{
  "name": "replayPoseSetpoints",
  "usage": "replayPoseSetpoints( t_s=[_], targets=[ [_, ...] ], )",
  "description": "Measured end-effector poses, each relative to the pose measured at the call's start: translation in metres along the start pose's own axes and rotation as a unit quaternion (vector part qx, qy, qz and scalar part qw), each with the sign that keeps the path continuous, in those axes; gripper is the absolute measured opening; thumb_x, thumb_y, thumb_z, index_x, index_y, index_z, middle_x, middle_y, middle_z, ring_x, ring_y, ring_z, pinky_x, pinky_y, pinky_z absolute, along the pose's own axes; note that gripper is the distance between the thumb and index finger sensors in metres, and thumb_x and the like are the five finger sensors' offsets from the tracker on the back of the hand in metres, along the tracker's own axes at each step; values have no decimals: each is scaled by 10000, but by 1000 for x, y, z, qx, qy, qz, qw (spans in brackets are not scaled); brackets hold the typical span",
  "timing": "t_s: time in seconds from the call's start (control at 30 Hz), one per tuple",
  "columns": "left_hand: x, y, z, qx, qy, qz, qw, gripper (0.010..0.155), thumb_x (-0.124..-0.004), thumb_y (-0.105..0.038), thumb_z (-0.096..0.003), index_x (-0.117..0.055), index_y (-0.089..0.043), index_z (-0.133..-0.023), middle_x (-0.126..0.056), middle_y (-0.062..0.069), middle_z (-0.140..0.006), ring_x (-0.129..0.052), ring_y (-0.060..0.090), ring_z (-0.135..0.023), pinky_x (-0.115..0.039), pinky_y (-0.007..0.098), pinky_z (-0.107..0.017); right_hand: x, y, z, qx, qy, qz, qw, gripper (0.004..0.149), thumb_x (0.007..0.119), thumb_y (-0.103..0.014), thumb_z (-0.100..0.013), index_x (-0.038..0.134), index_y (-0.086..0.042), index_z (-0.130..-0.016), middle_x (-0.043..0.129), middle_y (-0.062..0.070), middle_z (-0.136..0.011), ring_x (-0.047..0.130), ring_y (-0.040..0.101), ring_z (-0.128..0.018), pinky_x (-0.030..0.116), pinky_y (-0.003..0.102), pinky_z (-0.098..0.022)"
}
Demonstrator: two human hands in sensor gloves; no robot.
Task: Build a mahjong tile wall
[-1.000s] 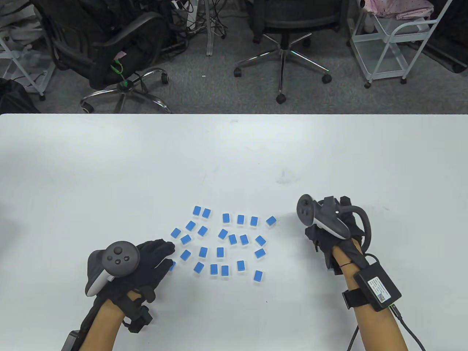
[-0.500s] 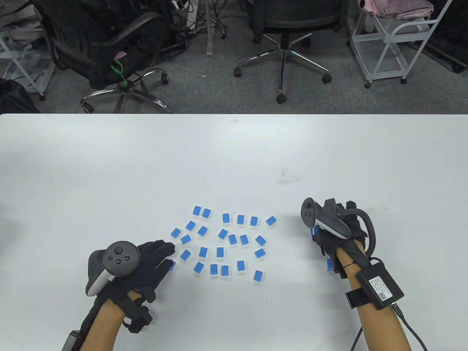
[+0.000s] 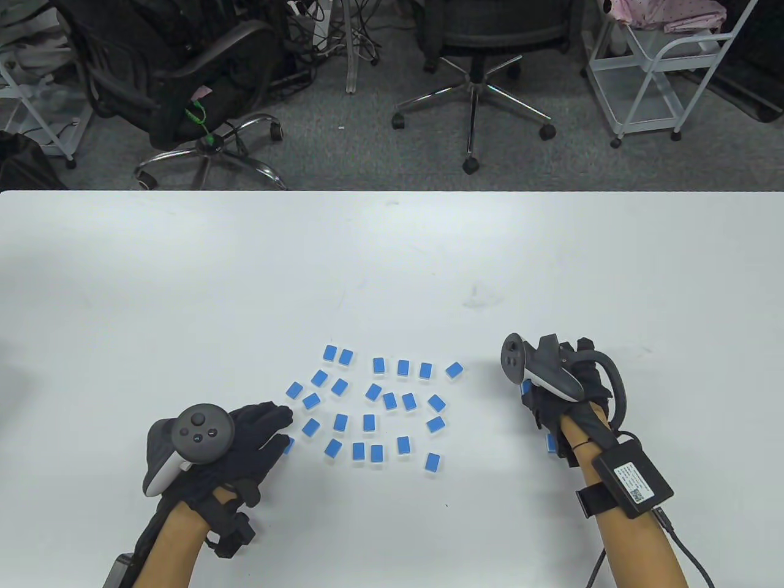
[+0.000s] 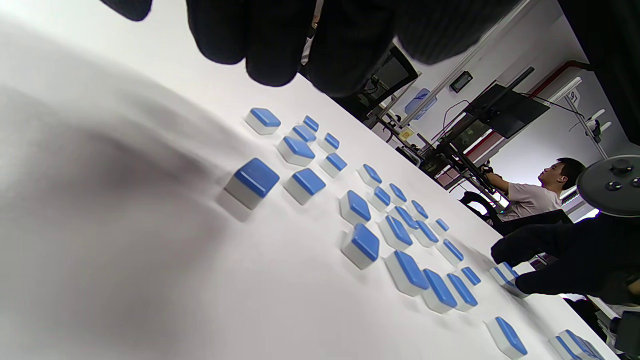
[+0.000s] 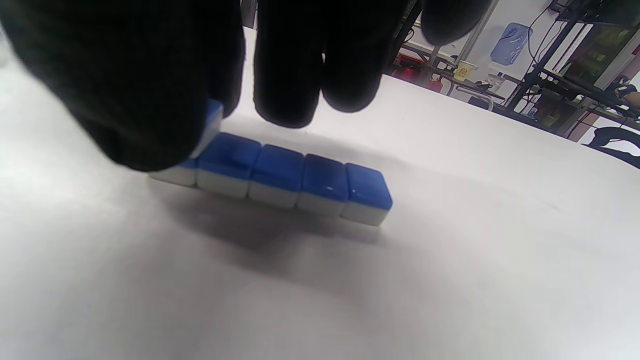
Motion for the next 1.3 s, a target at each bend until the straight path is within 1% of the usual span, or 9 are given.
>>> replayPoseSetpoints(
  t_s=[0.1,0.23,0.4,0.6,0.73,0.8,1.0,1.13,1.3],
  targets=[
    [0,0,0,-1,-1,0,1000,609,-630,-518,-526,-623,-272,-1083,-547,64,-1173,-465,385,-1095,-362,652,-782,-5,1,3,-3,6,-3,1000,604,935,-453,-289,735,-387,-855,804,-13,-956,710,305,-976,410,663,-788],
    [0,0,0,-1,0,1,1000,608,-630,-518,-526,-622,-274,-1082,-547,64,-1173,-464,382,-1096,-362,651,-782,-22,-8,15,-28,44,-22,998,588,914,-469,-302,743,-370,-855,841,-9,-920,756,308,-940,447,660,-773],
    [0,0,0,-3,-1,0,1000,609,-630,-519,-526,-623,-273,-1083,-548,65,-1173,-466,382,-1095,-362,651,-782,-36,-50,36,-115,83,-36,989,504,877,-475,-322,815,-338,-802,956,-33,-782,889,279,-813,579,611,-725],
    [1,0,0,-4,-3,0,1000,608,-630,-519,-526,-622,-274,-1082,-546,65,-1174,-465,381,-1096,-361,652,-782,-32,-99,51,-180,118,21,976,568,892,-436,-324,737,-388,-868,958,-54,-793,923,258,-776,652,578,-692],
    [1,0,0,-5,-3,-1,1000,608,-631,-518,-525,-624,-273,-1082,-548,66,-1173,-467,382,-1095,-363,652,-781,-21,-125,46,-200,93,72,973,599,923,-393,-318,699,-459,-870,938,-67,-837,913,250,-796,647,578,-701],
    [1,0,0,-5,-4,0,1000,607,-630,-518,-526,-623,-274,-1082,-548,63,-1173,-467,383,-1095,-363,651,-782,-17,-133,42,-198,95,90,971,591,934,-376,-315,714,-468,-855,941,-69,-836,916,248,-795,647,579,-702],
    [1,0,1,-5,-4,1,1000,609,-631,-518,-526,-622,-274,-1083,-547,64,-1173,-464,382,-1097,-361,651,-782,-14,-135,34,-191,104,85,972,518,944,-367,-309,791,-438,-799,979,-94,-765,945,223,-759,666,565,-694],
    [1,0,0,-5,-3,1,1000,607,-630,-518,-526,-621,-275,-1083,-548,66,-1173,-464,381,-1097,-361,652,-782,-12,-130,33,-182,110,80,974,520,949,-378,-293,807,-396,-792,985,-102,-734,964,196,-736,689,544,-686],
    [1,0,1,-5,-3,0,1000,607,-630,-518,-526,-621,-275,-1083,-548,65,-1173,-465,381,-1096,-362,652,-782,-12,-126,32,-179,93,86,976,539,979,-373,-273,831,-327,-789,1002,-78,-700,988,198,-704,701,537,-679]
  ],
)
Point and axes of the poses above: the tracker on the back of each hand, its own y axis roughly to the little-finger side, its own z axis roughly from the fingertips to the wrist, x = y × z, the point moved 1 cm from there along -z, roughly from the wrist to the fingertips
